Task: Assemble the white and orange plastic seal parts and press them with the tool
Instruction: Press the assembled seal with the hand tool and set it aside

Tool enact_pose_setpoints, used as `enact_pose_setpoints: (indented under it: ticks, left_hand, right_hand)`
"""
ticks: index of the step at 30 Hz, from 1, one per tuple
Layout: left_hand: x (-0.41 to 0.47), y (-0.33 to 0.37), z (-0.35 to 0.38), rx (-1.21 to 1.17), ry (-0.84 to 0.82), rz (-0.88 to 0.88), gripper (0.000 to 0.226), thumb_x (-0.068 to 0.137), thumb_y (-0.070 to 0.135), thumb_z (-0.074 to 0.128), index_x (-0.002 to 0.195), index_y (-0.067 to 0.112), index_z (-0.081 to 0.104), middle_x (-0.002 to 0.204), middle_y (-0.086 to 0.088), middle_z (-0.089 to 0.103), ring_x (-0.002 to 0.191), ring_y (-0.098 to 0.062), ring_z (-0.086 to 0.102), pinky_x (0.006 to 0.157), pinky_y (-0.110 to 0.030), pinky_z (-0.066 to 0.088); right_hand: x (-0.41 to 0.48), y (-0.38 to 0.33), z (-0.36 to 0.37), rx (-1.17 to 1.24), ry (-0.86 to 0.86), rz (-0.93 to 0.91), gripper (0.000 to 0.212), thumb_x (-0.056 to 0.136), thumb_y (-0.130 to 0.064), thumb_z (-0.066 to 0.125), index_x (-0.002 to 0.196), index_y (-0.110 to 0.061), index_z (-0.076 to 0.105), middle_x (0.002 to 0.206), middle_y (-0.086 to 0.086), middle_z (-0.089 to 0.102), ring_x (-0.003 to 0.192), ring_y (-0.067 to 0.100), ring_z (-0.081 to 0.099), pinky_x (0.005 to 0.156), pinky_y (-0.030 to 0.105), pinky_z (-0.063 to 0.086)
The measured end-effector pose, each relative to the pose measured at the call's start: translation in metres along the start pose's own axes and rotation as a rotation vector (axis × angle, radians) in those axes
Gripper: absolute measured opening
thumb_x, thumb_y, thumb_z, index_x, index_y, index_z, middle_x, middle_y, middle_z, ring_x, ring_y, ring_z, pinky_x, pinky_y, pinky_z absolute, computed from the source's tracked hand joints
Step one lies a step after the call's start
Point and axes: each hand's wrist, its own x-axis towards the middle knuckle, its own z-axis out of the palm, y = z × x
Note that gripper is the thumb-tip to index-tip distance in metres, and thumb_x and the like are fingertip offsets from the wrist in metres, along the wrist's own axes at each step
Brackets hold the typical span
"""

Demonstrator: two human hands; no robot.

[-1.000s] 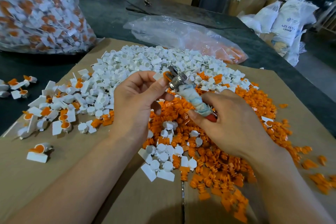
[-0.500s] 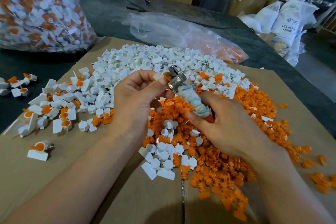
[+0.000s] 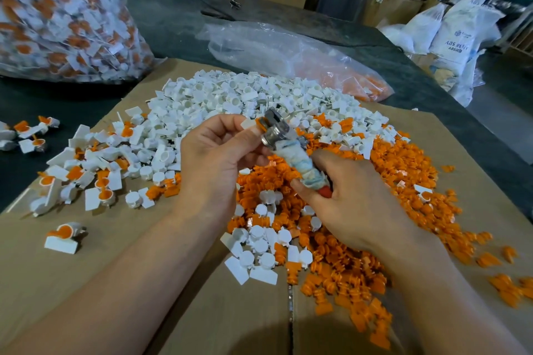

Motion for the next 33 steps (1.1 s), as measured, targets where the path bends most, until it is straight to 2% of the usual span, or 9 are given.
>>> enact_pose_setpoints:
  ticks: [3,6,10,13,16,18,23,30,33]
  left_hand:
    - [0.0,0.001,0.0,-0.013,0.002,0.01,0.01,0.076,-0.003,0.059,0.07,0.005,0.057,0.057,0.0,0.065,0.049,-0.011,0.06,0.044,-0.017,0.047]
    - [0.0,0.001,0.0,-0.012,0.003,0.005,0.01,0.075,-0.002,0.06,0.069,0.006,0.057,0.056,0.0,0.065,0.049,-0.011,0.06,0.044,-0.017,0.047]
    - [0.001,0.001,0.0,0.002,0.015,-0.033,0.012,0.077,-0.004,0.06,0.069,0.006,0.057,0.057,-0.001,0.065,0.049,-0.011,0.061,0.044,-0.017,0.047]
    - [0.002,0.0,-0.001,-0.005,0.051,-0.066,0.012,0.074,-0.002,0.063,0.068,0.007,0.057,0.057,-0.004,0.066,0.048,-0.012,0.062,0.043,-0.016,0.047]
    - [0.004,-0.001,-0.004,-0.017,0.109,-0.132,0.013,0.076,-0.004,0.065,0.07,0.006,0.059,0.057,-0.006,0.066,0.051,-0.014,0.064,0.045,-0.016,0.049]
    - [0.005,-0.001,-0.005,-0.025,0.12,-0.175,0.009,0.076,-0.004,0.065,0.074,0.002,0.06,0.058,-0.006,0.066,0.053,-0.015,0.066,0.046,-0.015,0.049]
    - [0.005,0.0,-0.005,-0.016,0.138,-0.222,0.006,0.08,-0.005,0.062,0.076,0.0,0.061,0.052,-0.006,0.062,0.053,-0.018,0.067,0.044,-0.015,0.049]
    - [-0.002,0.003,-0.001,0.173,0.04,-0.179,0.01,0.08,-0.003,0.064,0.074,0.006,0.066,0.051,-0.002,0.063,0.044,-0.014,0.061,0.042,-0.018,0.047]
    - [-0.004,0.005,0.0,0.187,0.017,-0.175,0.015,0.078,-0.004,0.065,0.071,0.008,0.067,0.051,-0.001,0.063,0.044,-0.013,0.06,0.042,-0.018,0.047]
  right_hand:
    - [-0.001,0.001,0.002,-0.025,0.024,-0.021,0.018,0.086,-0.036,0.059,0.077,-0.027,0.044,0.057,-0.006,0.045,0.06,0.014,0.047,0.056,0.029,0.035]
    - [0.0,0.001,0.003,-0.016,0.034,-0.027,0.021,0.085,-0.036,0.059,0.075,-0.028,0.042,0.055,-0.006,0.044,0.066,0.011,0.048,0.058,0.028,0.036]
    - [0.001,0.001,0.004,-0.061,0.007,-0.022,0.021,0.084,-0.048,0.049,0.078,-0.03,0.039,0.057,-0.009,0.042,0.051,0.01,0.042,0.043,0.025,0.027]
    - [0.002,0.003,0.001,-0.072,0.036,0.026,0.034,0.069,-0.063,0.04,0.078,-0.03,0.04,0.067,-0.011,0.044,0.059,0.005,0.041,0.048,0.021,0.023]
    - [0.005,0.012,-0.005,-0.123,0.12,0.081,0.045,0.063,-0.068,0.042,0.085,-0.029,0.044,0.075,-0.013,0.045,0.065,0.003,0.042,0.051,0.024,0.027]
    - [0.007,0.019,-0.01,-0.097,0.176,0.139,0.05,0.061,-0.068,0.043,0.089,-0.027,0.045,0.077,-0.014,0.048,0.067,0.002,0.046,0.052,0.026,0.033]
    - [0.012,0.041,-0.02,-0.124,0.274,0.298,0.043,0.07,-0.063,0.054,0.086,-0.024,0.046,0.074,-0.012,0.046,0.065,0.004,0.042,0.05,0.026,0.025]
    - [0.018,0.066,-0.021,-0.184,0.202,0.441,0.053,0.072,-0.061,0.06,0.097,-0.016,0.051,0.094,0.002,0.054,0.082,0.02,0.048,0.057,0.029,0.03]
    - [0.02,0.07,-0.018,-0.227,0.189,0.436,0.056,0.071,-0.061,0.061,0.098,-0.011,0.055,0.092,0.004,0.055,0.082,0.022,0.049,0.058,0.03,0.03]
